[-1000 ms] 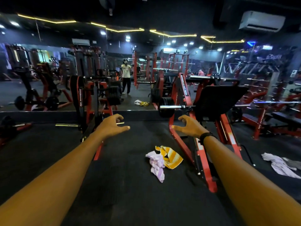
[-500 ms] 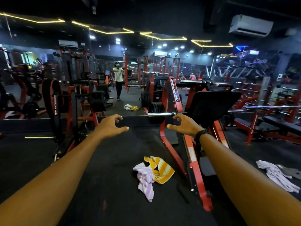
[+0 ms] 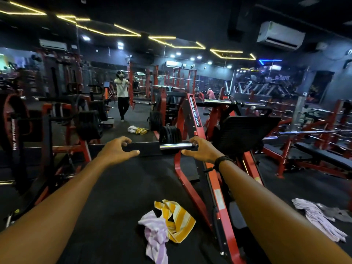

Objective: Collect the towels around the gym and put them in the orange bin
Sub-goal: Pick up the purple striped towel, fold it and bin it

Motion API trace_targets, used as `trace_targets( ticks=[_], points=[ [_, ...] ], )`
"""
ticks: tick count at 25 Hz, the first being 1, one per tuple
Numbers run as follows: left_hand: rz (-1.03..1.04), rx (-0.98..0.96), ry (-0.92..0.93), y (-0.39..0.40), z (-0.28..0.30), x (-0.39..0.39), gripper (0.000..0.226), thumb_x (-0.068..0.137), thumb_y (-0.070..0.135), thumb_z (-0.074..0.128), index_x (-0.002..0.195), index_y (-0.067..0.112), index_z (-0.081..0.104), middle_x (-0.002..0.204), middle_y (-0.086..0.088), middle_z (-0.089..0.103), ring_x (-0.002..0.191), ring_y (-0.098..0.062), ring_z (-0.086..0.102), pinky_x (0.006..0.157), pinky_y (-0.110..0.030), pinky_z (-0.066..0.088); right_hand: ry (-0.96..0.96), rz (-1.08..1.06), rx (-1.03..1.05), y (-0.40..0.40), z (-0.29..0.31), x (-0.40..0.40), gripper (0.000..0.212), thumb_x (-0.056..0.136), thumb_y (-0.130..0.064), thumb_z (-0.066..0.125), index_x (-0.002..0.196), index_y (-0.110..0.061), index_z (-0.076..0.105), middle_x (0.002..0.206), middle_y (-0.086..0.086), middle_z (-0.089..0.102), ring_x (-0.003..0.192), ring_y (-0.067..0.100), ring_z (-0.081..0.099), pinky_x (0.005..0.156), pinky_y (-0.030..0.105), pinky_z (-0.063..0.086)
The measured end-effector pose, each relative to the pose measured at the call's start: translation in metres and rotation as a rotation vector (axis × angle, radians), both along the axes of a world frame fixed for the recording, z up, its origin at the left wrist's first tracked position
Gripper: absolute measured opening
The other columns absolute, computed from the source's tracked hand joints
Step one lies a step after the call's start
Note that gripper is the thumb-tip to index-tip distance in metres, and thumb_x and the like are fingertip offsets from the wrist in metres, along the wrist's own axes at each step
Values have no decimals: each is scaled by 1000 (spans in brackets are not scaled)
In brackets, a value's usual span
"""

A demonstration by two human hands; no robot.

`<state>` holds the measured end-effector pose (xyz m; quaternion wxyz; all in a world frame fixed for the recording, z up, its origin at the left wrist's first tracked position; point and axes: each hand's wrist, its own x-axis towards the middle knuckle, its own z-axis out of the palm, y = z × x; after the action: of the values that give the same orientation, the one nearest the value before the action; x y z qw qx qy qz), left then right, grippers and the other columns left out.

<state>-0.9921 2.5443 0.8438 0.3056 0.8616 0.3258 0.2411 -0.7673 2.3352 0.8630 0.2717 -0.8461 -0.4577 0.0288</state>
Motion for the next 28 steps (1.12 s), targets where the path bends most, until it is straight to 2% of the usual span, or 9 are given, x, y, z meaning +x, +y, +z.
trace_targets(
  ticks=[2,6,12,15,21,24,28],
  points=[
    [17,-23,6,33,-3,27,56,76,47,74,124,23,54,127,-5,56,110,-22,55,94,-40,47,16,-7,-2,31,-3,30,68,79,-51,70,131,-13,48,130,10,52,120,25,52,101,39,44],
    [17,-45,25,80,-27,76,57,76,46,75,124,23,55,127,-5,56,110,-22,55,91,-38,47,43,-15,-19,82,-26,84,70,80,-48,70,135,-11,46,136,10,50,124,24,49,103,35,42],
    [39,-82,79,151,-82,161,59,77,46,74,127,22,53,129,-4,55,100,-14,52,84,-30,44,107,56,-49,175,-90,176,68,80,-45,71,134,-11,47,136,10,50,125,24,48,103,35,41],
    [81,-107,109,193,-116,216,58,76,47,74,125,21,55,126,-3,57,102,-15,55,84,-26,42,138,91,-104,233,-133,234,68,80,-48,69,134,-14,46,137,9,49,124,24,49,101,35,41],
    [144,-256,229,254,-212,309,56,76,41,77,123,16,58,123,-5,62,112,-18,58,91,-26,42,271,130,-282,316,-243,314,68,81,-47,69,135,-13,46,136,13,49,123,26,50,102,38,43],
    [135,-337,317,280,-280,345,55,75,41,77,121,17,59,121,-4,62,108,-17,58,89,-25,43,312,119,-401,341,-322,341,67,79,-49,70,132,-13,48,131,13,53,120,28,53,98,39,45],
    [113,-440,402,316,-395,385,53,74,40,78,118,18,59,116,-3,62,97,-13,56,89,-27,46,380,77,-500,364,-443,365,64,82,-39,71,133,-7,49,132,14,54,123,28,51,97,33,39]
  ],
)
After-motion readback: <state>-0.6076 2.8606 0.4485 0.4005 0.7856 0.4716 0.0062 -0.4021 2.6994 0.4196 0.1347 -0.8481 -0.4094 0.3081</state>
